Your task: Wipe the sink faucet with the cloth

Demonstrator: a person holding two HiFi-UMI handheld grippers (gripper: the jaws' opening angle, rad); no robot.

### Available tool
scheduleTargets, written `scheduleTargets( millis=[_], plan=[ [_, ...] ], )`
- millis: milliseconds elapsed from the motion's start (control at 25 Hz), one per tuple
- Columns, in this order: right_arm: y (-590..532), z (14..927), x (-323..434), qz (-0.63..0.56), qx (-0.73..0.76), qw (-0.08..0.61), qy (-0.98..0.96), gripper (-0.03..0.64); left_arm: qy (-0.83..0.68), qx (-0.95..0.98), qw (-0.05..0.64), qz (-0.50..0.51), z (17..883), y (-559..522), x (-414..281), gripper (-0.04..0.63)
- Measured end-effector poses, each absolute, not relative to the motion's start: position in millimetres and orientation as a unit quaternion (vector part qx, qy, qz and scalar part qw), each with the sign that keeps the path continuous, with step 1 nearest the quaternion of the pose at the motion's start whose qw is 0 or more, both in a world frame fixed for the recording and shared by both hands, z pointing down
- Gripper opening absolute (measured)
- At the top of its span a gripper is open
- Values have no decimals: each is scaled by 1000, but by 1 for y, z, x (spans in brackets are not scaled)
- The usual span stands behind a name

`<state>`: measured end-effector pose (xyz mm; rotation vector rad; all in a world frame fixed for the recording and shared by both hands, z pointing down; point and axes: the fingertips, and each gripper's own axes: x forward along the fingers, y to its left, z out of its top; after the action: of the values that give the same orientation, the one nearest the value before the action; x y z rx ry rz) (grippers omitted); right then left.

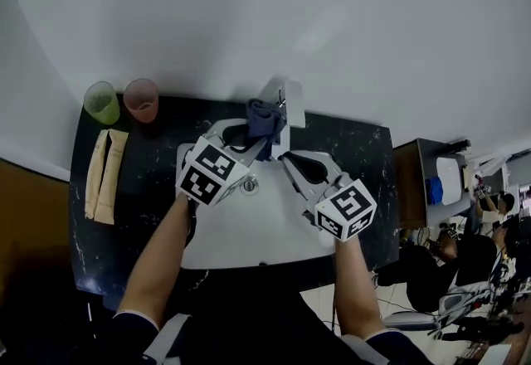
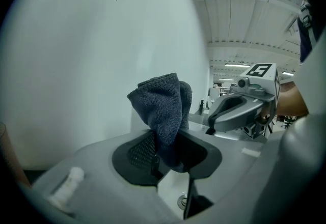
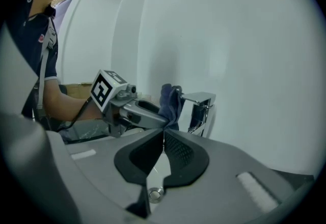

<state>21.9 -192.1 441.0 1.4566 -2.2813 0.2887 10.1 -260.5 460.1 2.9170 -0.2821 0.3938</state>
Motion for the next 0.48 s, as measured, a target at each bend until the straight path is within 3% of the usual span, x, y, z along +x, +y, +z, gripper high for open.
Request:
scheduleTargets(
  millis=[480],
  plan=[
    [-192, 440, 18, 90, 521, 224, -818, 8, -166, 968, 84, 167, 470, -317, 37, 112]
  ],
)
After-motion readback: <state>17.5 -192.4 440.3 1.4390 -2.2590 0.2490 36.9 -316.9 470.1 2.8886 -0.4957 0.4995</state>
